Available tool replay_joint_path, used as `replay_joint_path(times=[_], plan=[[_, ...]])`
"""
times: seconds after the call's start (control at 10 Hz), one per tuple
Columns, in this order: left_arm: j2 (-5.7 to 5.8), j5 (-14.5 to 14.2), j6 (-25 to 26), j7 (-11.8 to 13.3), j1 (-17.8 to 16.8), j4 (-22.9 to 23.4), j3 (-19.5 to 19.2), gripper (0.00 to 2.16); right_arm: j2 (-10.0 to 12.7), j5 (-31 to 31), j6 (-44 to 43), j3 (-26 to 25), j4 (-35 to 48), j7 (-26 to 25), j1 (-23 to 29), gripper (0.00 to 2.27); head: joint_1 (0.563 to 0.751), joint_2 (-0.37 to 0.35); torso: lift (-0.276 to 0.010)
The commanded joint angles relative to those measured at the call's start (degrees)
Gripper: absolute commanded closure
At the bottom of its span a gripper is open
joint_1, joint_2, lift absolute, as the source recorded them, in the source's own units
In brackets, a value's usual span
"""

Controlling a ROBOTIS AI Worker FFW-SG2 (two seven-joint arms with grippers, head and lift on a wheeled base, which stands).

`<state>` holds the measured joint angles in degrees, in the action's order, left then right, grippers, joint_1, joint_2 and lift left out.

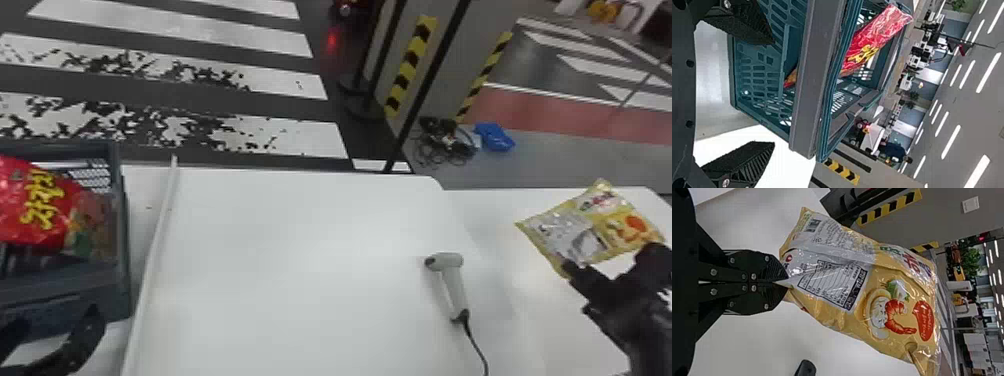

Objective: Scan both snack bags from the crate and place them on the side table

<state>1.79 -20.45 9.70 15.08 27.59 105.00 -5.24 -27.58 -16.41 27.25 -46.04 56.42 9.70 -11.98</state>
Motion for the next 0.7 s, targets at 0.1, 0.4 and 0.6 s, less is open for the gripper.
replay_joint_path(times=[0.1, 0.4, 0.6], plan=[[0.05, -0.3, -0.1, 0.0, 0.0, -0.2, 0.0, 0.08, 0.1, 0.0, -0.4, 0.7, -1.0, -0.4, -0.1, 0.46, 0.695, -0.350, -0.095], [0.05, -0.3, -0.1, 0.0, 0.0, -0.2, 0.0, 0.08, 0.1, -0.3, -0.6, 0.8, -1.0, -2.0, -0.1, 0.04, 0.695, -0.350, -0.095], [-0.03, -0.3, -0.2, 0.0, 0.1, -0.2, -0.1, 0.08, 0.3, -1.1, -3.6, 0.5, 0.4, -2.8, 0.5, 0.03, 0.695, -0.350, -0.095]])
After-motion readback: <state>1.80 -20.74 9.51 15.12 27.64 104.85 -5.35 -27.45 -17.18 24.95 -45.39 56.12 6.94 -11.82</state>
